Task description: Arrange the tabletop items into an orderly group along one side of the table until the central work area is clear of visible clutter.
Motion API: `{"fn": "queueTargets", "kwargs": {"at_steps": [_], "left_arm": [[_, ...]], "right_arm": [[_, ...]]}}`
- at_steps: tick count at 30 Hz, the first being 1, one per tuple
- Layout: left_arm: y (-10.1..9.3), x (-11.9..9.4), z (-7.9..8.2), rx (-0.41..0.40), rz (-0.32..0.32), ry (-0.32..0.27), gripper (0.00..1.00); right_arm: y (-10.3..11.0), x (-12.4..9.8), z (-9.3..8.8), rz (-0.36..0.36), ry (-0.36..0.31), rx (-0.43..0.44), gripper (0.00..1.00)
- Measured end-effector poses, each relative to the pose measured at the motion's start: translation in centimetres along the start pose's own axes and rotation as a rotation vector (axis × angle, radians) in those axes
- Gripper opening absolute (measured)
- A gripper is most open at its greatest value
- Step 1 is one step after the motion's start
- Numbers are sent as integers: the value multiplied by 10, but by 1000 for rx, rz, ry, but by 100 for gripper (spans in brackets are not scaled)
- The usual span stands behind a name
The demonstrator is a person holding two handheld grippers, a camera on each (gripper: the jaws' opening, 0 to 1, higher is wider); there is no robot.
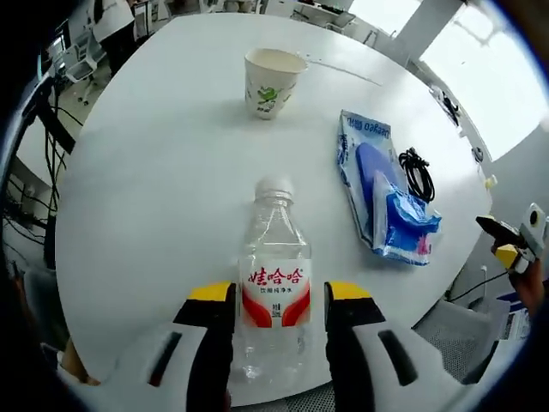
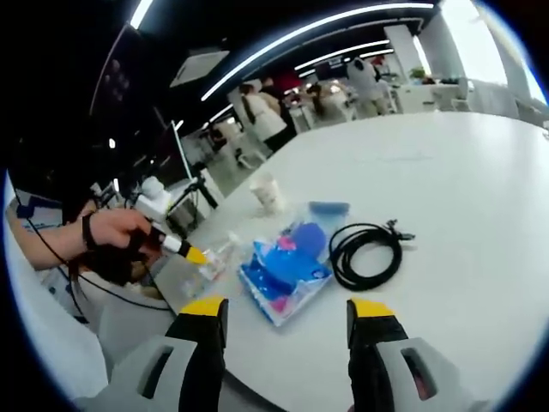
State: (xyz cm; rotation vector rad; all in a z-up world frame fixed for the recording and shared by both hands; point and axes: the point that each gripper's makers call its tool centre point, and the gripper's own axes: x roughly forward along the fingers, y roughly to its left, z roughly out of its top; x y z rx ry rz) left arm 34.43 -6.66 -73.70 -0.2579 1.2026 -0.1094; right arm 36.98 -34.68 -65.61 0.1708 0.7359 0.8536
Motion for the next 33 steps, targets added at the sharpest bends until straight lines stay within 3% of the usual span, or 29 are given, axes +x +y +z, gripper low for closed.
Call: {"fn": "queueTargets", "kwargs": {"at_steps": [9,15,24,33], "left_arm": [[-1,15,-4,19,-3,46,45],[1,18,-6,36,0,55,42],[-8,16,-1,22,-79,3,36],[-4,3,9,30,-87,-72,36]], "right_arm": [[-1,-1,-5,-25,-7,25,57],[0,-5,-9,-43,-35,55,57],[0,-10,-21,-64,-52,89,57],[8,-10,-23,-75,-66,98,57]]}}
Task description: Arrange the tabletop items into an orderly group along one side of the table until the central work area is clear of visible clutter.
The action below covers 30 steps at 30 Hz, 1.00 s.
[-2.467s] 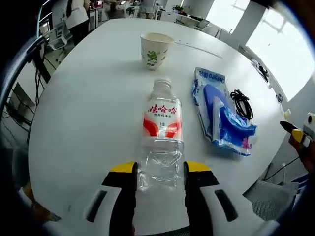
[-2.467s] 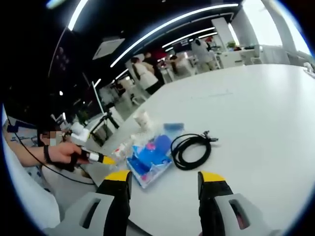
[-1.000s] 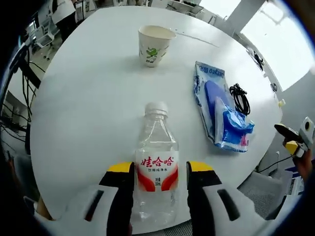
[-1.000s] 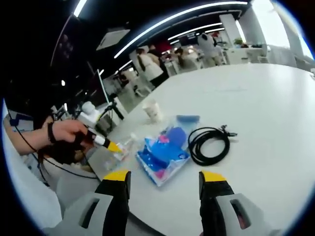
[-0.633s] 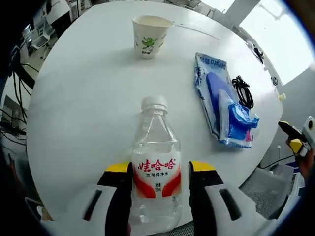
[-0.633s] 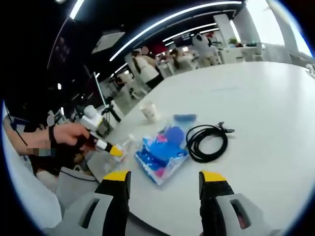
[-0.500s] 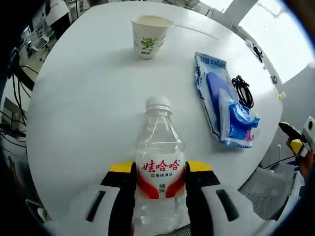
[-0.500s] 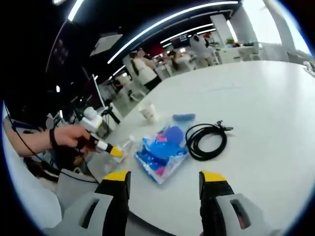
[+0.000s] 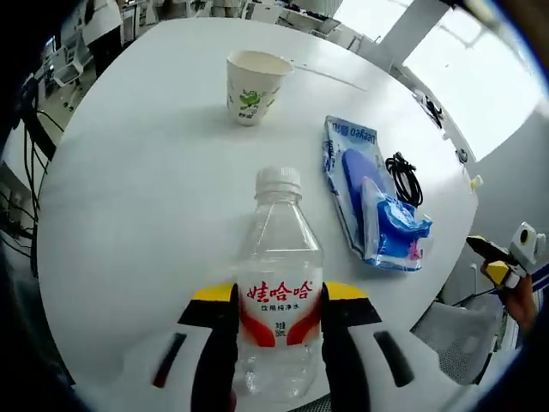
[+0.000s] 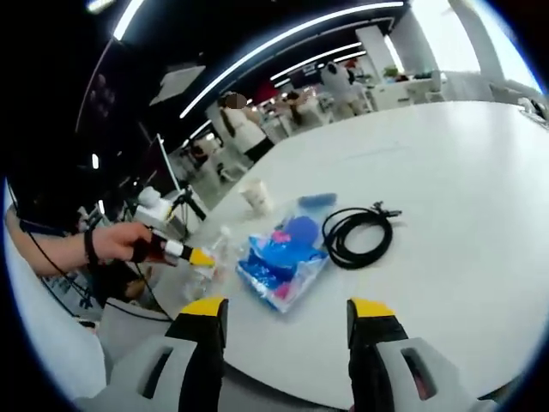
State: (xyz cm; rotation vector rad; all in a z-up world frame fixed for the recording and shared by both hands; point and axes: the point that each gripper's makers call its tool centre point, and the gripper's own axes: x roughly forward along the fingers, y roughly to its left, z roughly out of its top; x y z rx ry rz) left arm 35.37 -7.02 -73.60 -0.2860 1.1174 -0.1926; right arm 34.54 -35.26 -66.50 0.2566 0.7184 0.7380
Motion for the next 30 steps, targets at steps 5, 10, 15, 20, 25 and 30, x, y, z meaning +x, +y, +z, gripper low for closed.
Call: {"fn": "queueTargets", "kwargs": {"at_steps": [5,10,15,20,25,30], "left_arm": [[3,-11,7,23,-4,-59,35],[8,-22,11,25,7,-100,35],[10,-33,16,16,4,-148,35],[12,-37,17,20,16,-173,35],[7,-44,17,68,31,-207,35],[3,-51,14,82,49,-233,35]], "right_arm": [[3,2,-2,5,6,-4,56],[9,6,-1,14,9,-11,56],[14,11,2,32,9,-12,56],[18,15,4,49,24,-31,56],[18,18,8,63,35,-46,56],[19,21,11,77,43,-57,56]]}}
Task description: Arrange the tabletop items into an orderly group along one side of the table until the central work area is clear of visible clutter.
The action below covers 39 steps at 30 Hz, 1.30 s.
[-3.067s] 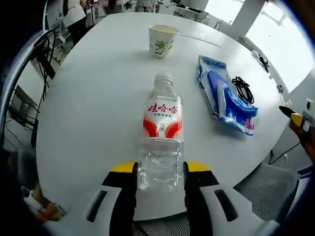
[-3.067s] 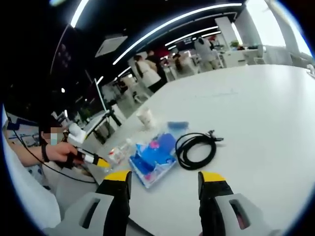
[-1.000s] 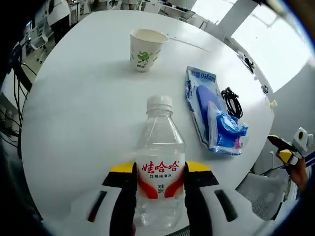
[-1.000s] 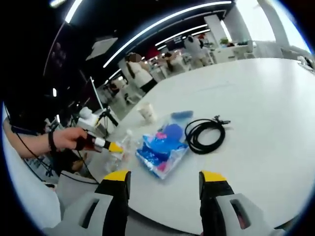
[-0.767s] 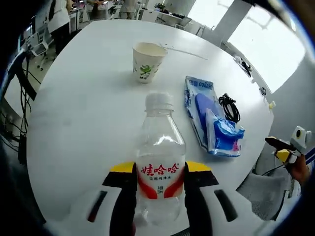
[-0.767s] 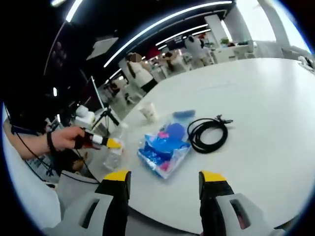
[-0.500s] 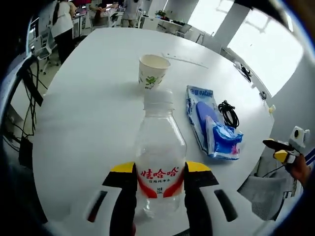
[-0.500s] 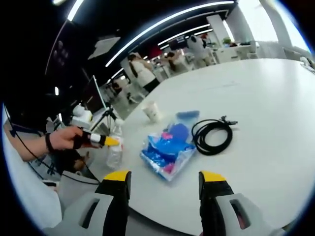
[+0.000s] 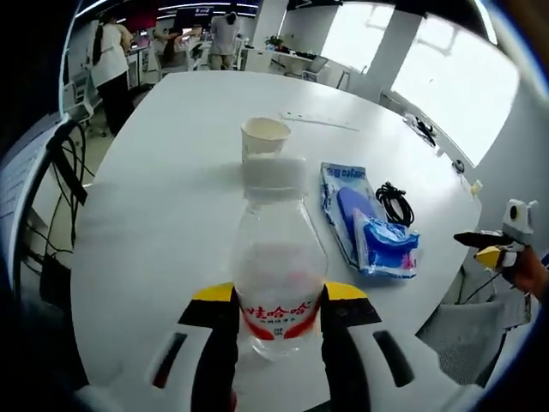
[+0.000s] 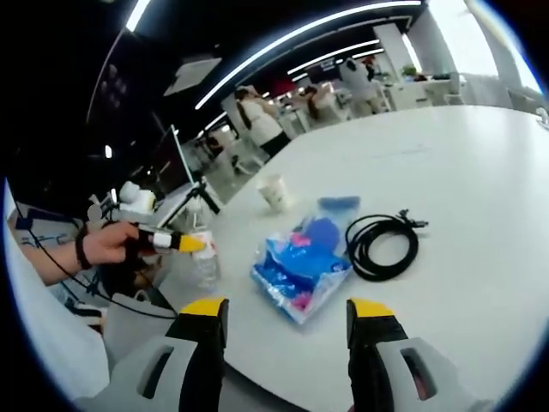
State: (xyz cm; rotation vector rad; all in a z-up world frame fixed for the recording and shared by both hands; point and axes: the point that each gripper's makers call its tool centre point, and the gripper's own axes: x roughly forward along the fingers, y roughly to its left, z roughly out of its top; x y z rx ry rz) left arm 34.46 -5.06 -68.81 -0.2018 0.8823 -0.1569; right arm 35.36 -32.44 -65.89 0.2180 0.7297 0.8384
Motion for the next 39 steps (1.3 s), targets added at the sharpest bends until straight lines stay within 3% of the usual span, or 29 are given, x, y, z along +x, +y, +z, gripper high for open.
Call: {"fn": "queueTargets", "kwargs": {"at_steps": [13,21,27,39], "left_arm": [[-3,-7,-6,86,31,-62,36],[-4,-19,-22,94,42,-65,36],[-8,-22,-28,159,52,-50,36],[-11,-21,-37,156,72,-76,36]], "right_arm": [[5,3,7,33,10,-17,56],[2,2,9,37,13,-23,56],[7,7,6,53,31,-31,56],[15,12,5,77,64,-63,56]]}}
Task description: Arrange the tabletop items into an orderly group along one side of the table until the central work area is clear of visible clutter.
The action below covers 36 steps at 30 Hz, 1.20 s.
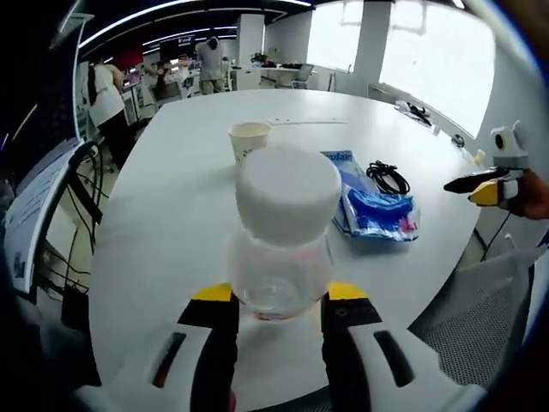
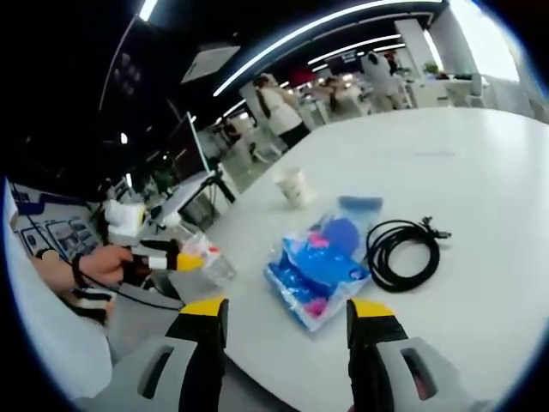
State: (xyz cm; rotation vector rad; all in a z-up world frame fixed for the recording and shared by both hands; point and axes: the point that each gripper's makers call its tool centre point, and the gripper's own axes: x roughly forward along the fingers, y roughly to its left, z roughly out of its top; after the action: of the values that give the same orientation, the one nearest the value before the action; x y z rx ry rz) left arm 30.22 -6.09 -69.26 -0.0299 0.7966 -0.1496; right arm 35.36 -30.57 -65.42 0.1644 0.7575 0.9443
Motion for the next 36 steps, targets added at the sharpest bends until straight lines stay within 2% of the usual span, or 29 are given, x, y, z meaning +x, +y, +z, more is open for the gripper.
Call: {"fn": "queueTargets", "kwargs": {"at_steps": [4,8,12,17,29,36], "left_arm": [[-1,1,0,-10,9,-5,36],[0,4,-3,-83,3,-3,37],[1,10,-14,-106,4,26,37],[2,12,-15,-148,-4,9,37],[8,22,-4,-186,38,-1,36],[22,32,8,-226,71,12,36]], "right_arm": [[-1,0,2,-2,1,2,56],[3,1,4,9,-2,15,57],[7,6,7,18,2,10,57],[7,6,7,39,16,-12,58],[-10,5,5,39,36,-3,58],[-18,1,2,30,33,14,58]]}}
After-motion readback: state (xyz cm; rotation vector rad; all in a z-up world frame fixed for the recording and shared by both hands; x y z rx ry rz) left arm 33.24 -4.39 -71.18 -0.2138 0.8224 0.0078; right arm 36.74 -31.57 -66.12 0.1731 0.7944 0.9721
